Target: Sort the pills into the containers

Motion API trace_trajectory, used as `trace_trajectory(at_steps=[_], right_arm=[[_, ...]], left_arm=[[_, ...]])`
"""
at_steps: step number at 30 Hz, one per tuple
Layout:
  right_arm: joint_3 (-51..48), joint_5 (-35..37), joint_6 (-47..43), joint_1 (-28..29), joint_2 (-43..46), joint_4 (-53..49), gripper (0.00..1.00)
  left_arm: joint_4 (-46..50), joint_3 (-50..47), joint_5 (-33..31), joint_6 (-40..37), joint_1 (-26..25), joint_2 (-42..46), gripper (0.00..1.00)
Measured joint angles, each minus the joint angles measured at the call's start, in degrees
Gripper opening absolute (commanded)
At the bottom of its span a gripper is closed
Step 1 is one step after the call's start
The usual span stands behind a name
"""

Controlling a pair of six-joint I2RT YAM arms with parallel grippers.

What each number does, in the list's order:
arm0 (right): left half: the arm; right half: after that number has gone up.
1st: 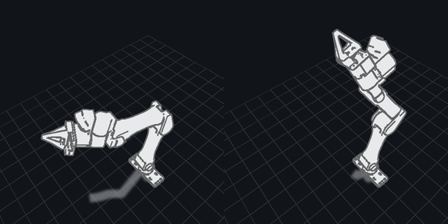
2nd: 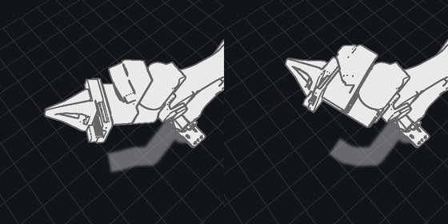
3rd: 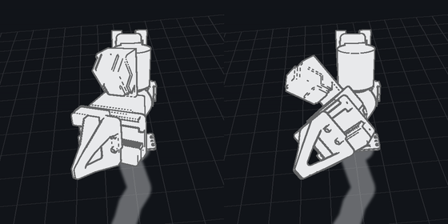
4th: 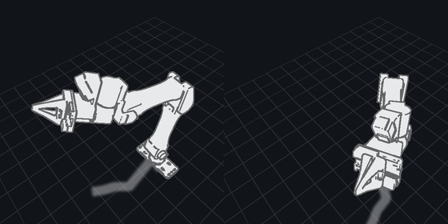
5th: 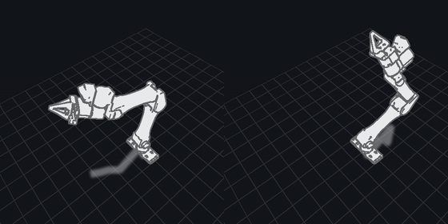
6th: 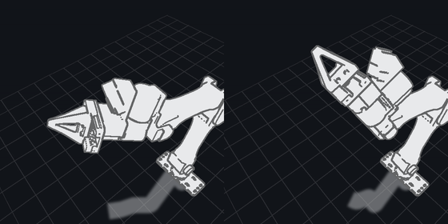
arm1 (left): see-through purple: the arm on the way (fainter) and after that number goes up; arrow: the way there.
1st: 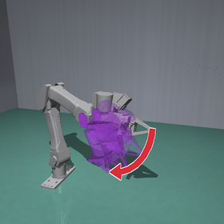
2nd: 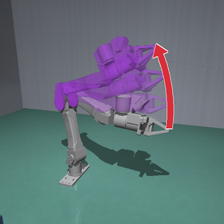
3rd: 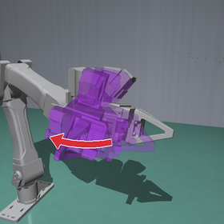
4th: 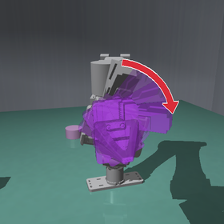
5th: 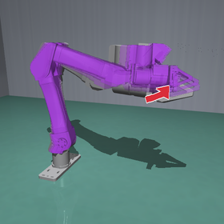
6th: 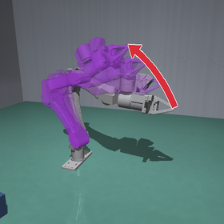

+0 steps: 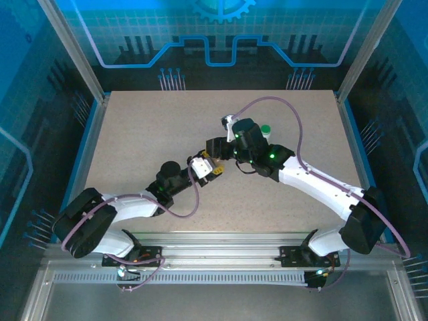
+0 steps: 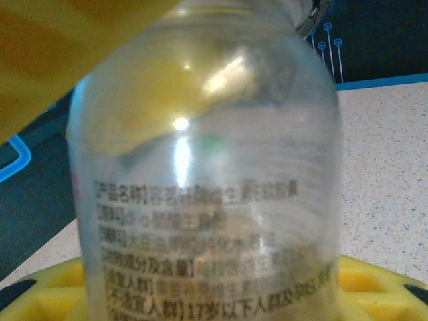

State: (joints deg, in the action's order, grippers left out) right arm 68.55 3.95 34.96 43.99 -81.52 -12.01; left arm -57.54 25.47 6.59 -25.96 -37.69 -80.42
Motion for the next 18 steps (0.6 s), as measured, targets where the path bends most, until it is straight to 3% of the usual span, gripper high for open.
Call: trace_trajectory(at_steps=[8,18], right_arm=[[-0.02,0.90,0.17,0.00,0.11,-0.70,0.54],[-0.66,3.17,0.46,-0.07,3.26,-2.12,0.68]], left_arm=[[-3.17,0.00,0.79,0.07,0.00,-2.14,0.00],[-7.85,0.33,1.22,0.13,-0.11,-4.22,0.00]])
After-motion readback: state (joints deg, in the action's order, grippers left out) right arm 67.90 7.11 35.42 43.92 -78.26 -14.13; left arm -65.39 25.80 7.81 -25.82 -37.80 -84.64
